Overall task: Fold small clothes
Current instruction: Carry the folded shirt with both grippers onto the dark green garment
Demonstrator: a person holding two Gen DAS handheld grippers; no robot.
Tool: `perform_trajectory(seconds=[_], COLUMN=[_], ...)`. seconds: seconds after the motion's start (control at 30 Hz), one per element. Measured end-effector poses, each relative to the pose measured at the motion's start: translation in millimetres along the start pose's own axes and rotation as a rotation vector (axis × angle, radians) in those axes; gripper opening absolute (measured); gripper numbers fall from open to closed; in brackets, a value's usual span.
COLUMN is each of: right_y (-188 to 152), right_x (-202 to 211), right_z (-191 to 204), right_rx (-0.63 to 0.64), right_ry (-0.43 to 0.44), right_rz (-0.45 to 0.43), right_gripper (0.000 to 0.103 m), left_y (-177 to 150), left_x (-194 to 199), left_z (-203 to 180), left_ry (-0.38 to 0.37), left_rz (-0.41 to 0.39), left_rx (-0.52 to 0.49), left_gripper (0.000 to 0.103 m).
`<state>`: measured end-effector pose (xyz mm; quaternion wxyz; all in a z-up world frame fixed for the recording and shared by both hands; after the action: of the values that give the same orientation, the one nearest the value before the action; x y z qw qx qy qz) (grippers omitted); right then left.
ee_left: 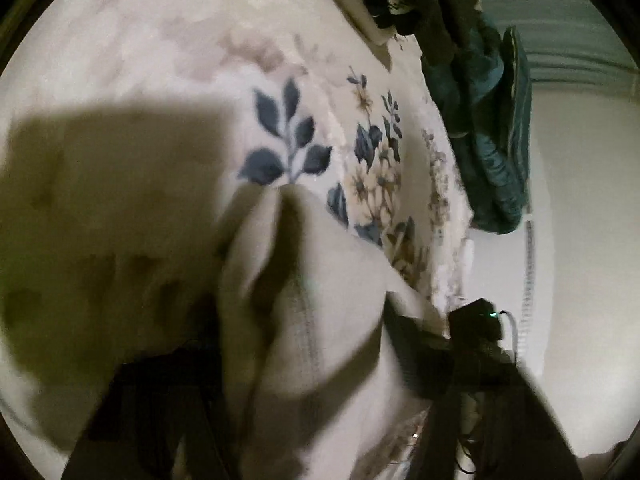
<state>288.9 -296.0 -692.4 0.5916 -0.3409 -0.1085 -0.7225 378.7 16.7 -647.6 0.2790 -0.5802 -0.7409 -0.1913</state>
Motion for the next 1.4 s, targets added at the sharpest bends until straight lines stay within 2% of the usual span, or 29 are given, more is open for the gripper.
perform_trajectory(seconds=[0.1, 0.27, 0.33, 0.47, 0.57, 0.6, 0.67, 0.77, 0.87, 0.93, 1.0, 1.13, 1.17, 1.27, 1.33, 1.37, 1.4], right_y=[-0.7, -2.1, 0.2, 18.6, 47.9, 66.0, 92.9, 155.3, 219.7, 255.6, 291.0, 323.1, 328.4, 326.3, 321.3, 317.0, 312.5], right_x=[5.0, 19.4, 27.3, 43.4, 47.8, 45.7, 39.7, 17.9, -9.0, -27.8, -47.5, -62.6, -67.1, -72.7, -65.3, -61.5, -57.4], right_z=[10.6, 47.3, 75.0, 149.9, 215.2, 245.0, 280.6, 341.4, 382.9, 400.2, 413.9, 414.5, 412.5, 409.0, 411.8, 411.5, 413.0], right_rx=[-0.011, -0.006, 0.021, 0.096, 0.164, 0.193, 0.231, 0.272, 0.295, 0.300, 0.305, 0.310, 0.315, 0.340, 0.374, 0.386, 0.403], right_ry=[-0.003, -0.026, -0.031, -0.027, -0.016, -0.010, -0.010, -0.007, -0.029, -0.059, -0.098, -0.210, -0.262, -0.385, -0.493, -0.545, -0.609], right_rz=[-0.046, -0.068, -0.070, -0.098, -0.131, -0.147, -0.168, -0.209, -0.241, -0.257, -0.268, -0.279, -0.280, -0.285, -0.310, -0.322, -0.340], right_gripper=[0.027, 0.025, 0.024, 0.024, 0.024, 0.024, 0.024, 0.024, 0.024, 0.024, 0.024, 0.025, 0.028, 0.046, 0.059, 0.070, 0.076], left_y=[1.4, 3.2, 10.0, 44.9, 90.1, 110.9, 150.9, 229.1, 292.8, 339.3, 372.5, 406.8, 410.2, 411.9, 412.9, 411.4, 409.1], left_x=[9.4, 40.9, 59.3, 109.8, 149.9, 162.8, 178.7, 197.9, 200.0, 195.9, 187.2, 161.3, 154.0, 156.5, 168.3, 175.1, 183.9], left_z=[-4.2, -28.9, -41.4, -75.2, -102.3, -110.1, -122.5, -131.8, -129.6, -122.0, -115.2, -96.9, -92.4, -90.1, -88.7, -89.2, -88.8], left_ry=[0.036, 0.073, 0.073, 0.049, 0.038, 0.041, 0.048, 0.078, 0.122, 0.162, 0.214, 0.341, 0.374, 0.432, 0.498, 0.520, 0.541], left_rz=[-0.025, -0.038, -0.056, -0.119, -0.180, -0.200, -0.232, -0.278, -0.297, -0.307, -0.310, -0.266, -0.246, -0.270, -0.333, -0.364, -0.396], left_rx=[-0.005, -0.034, -0.049, -0.078, -0.127, -0.145, -0.178, -0.235, -0.274, -0.293, -0.321, -0.369, -0.377, -0.394, -0.393, -0.391, -0.385], left_gripper=[0.022, 0.021, 0.021, 0.021, 0.021, 0.021, 0.021, 0.022, 0.022, 0.022, 0.023, 0.028, 0.029, 0.040, 0.059, 0.066, 0.082])
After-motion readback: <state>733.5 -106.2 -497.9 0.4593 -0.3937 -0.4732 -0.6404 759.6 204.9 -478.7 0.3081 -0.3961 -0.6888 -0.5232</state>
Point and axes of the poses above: each gripper's, at about its wrist camera, not at the fingertips, and x roughly against the way its jaws point, z to its left, y to its top, the point moved 8 cm from there along -x, roughly the way its jaws point, and after that the axes turned 4 degrees about x, right-handed, at the moved point
